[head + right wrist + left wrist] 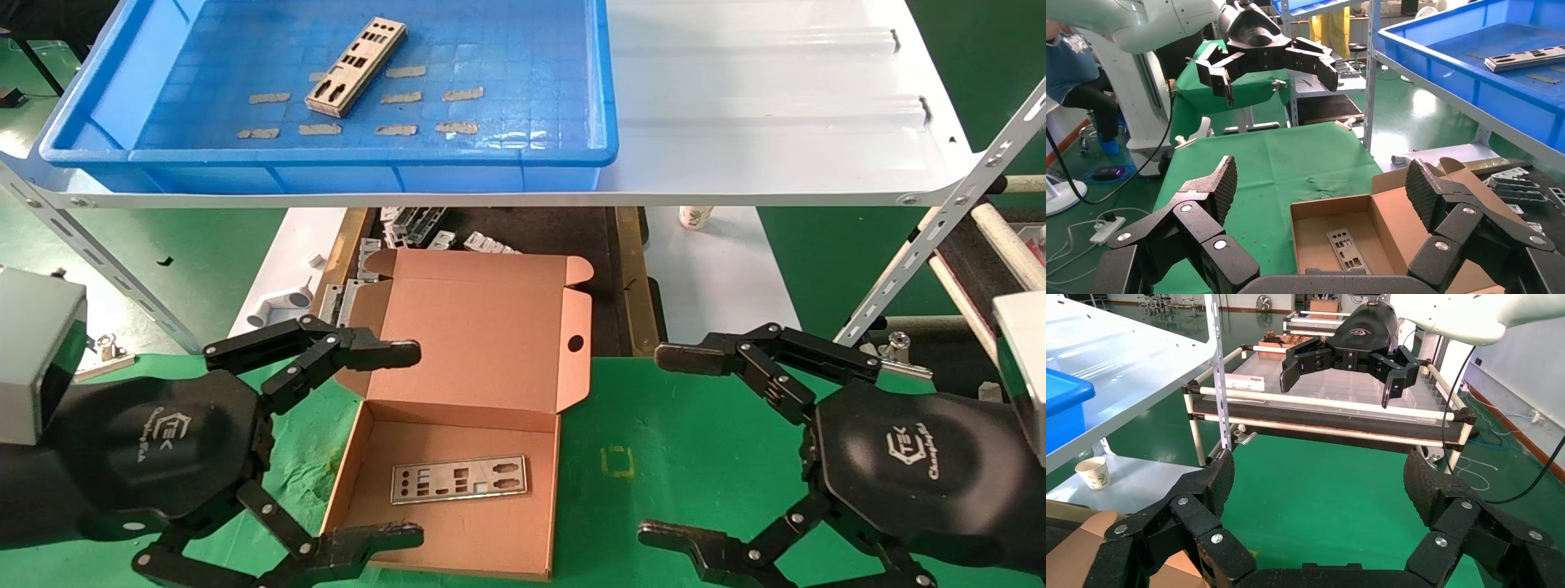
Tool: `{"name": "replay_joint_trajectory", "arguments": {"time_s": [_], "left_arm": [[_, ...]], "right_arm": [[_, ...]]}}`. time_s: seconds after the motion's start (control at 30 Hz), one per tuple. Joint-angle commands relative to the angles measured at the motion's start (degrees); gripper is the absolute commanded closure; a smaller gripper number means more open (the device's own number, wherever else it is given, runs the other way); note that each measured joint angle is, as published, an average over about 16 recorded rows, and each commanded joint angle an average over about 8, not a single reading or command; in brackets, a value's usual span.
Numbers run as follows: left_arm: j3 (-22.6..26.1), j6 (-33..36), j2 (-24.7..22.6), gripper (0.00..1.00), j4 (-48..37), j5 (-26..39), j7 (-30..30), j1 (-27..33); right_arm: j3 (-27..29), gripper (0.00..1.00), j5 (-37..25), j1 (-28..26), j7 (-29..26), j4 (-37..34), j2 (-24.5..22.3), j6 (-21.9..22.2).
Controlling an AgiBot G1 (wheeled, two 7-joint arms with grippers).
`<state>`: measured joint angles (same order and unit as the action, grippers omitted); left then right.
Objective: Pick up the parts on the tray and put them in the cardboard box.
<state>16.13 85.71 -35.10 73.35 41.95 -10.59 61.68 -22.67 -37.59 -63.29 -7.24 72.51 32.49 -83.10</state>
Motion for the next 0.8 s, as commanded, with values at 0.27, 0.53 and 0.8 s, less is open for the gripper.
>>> {"name": "replay_joint_trajectory", "arguments": {"time_s": [0.27,0.53,0.8], "left_arm": [[0.0,0.0,0.0,0.0,0.0,0.0,0.0,0.0],[0.0,0.0,0.0,0.0,0.0,0.0,0.0,0.0],[0.0,-0.2,0.0,0.0,-0.1,0.0,-0.1,0.0]], "right_arm": [[0.0,0.0,0.0,0.0,0.0,0.0,0.0,0.0],[0.0,0.0,0.0,0.0,0.0,0.0,0.0,0.0],[0.0,0.83,0.0,0.0,0.0,0.0,0.0,0.0]]}}
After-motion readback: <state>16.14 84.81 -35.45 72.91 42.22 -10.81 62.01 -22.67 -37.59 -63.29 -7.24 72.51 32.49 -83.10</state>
